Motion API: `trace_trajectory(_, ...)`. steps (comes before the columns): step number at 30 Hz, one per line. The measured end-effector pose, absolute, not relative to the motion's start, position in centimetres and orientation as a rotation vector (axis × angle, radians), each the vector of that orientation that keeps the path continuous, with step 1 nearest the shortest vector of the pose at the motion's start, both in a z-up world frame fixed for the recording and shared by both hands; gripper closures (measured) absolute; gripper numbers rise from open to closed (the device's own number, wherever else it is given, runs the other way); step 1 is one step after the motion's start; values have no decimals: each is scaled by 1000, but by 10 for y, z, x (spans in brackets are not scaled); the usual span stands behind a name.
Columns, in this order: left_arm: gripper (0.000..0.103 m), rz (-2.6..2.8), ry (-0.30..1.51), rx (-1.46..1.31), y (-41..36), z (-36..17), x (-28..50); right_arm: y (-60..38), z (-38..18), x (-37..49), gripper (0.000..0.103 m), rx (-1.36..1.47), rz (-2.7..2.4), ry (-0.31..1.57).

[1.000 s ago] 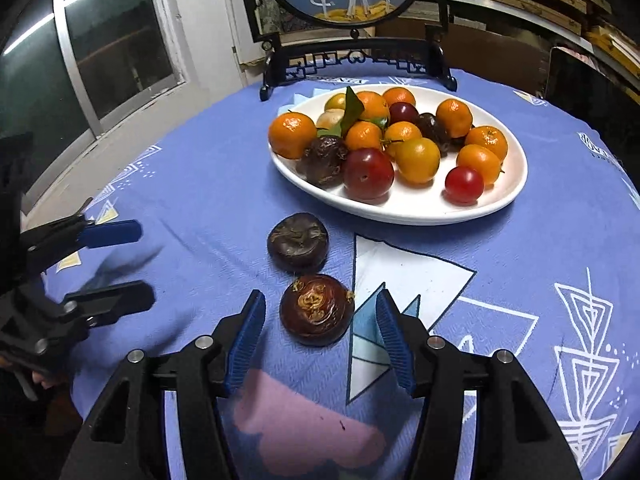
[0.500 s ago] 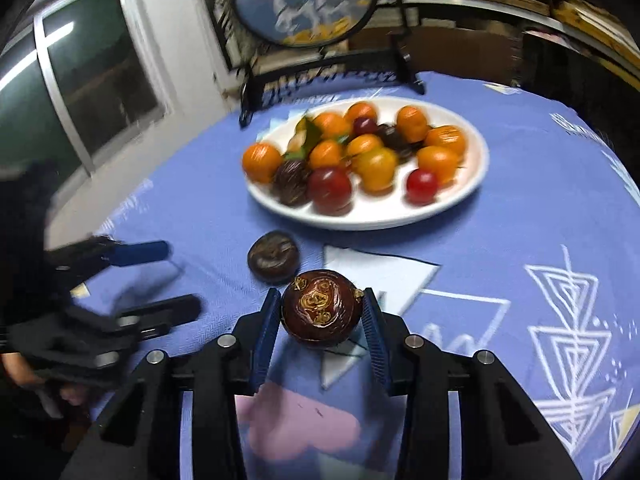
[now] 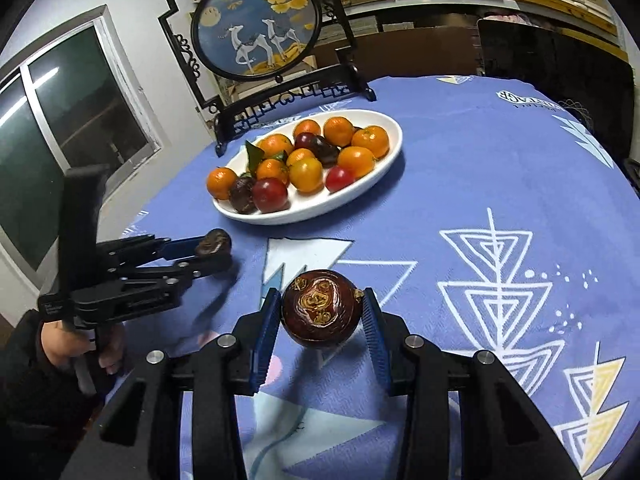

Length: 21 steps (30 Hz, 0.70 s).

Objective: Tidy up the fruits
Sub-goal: 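Grasp a mangosteen with the right tool while the left tool grasps the last mangosteen, then lower both mangosteens onto the white plate and open both tools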

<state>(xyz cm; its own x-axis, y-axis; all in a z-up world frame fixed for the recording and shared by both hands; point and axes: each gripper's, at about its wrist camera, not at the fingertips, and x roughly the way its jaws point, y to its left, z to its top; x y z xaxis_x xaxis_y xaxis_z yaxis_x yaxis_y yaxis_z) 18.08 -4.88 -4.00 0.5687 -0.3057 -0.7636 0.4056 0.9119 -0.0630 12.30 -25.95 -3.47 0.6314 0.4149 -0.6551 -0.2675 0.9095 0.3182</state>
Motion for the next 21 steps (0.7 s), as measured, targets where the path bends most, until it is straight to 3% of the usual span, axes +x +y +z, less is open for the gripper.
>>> trace_trajectory(9, 61, -412, 772, 49, -34, 21, 222, -244, 9, 183, 62, 204, 436, 773)
trace_trajectory(17, 61, -390, 839, 11, -44, 15, 318, -225, 12, 275, 60, 201, 406, 791)
trace_trajectory(18, 57, -382, 853, 16, -46, 11, 328, -223, 9, 283, 60, 203, 404, 797)
trace_trajectory(19, 53, -377, 861, 17, -46, 8, 333, -221, 5, 293, 51, 204, 397, 803)
trace_trajectory(20, 39, -366, 865, 12, -46, 7, 336, -222, 3, 297, 41, 202, 384, 803)
trace_trajectory(21, 25, -351, 859, 5, -43, 7, 336, -223, 2, 297, 40, 206, 373, 796)
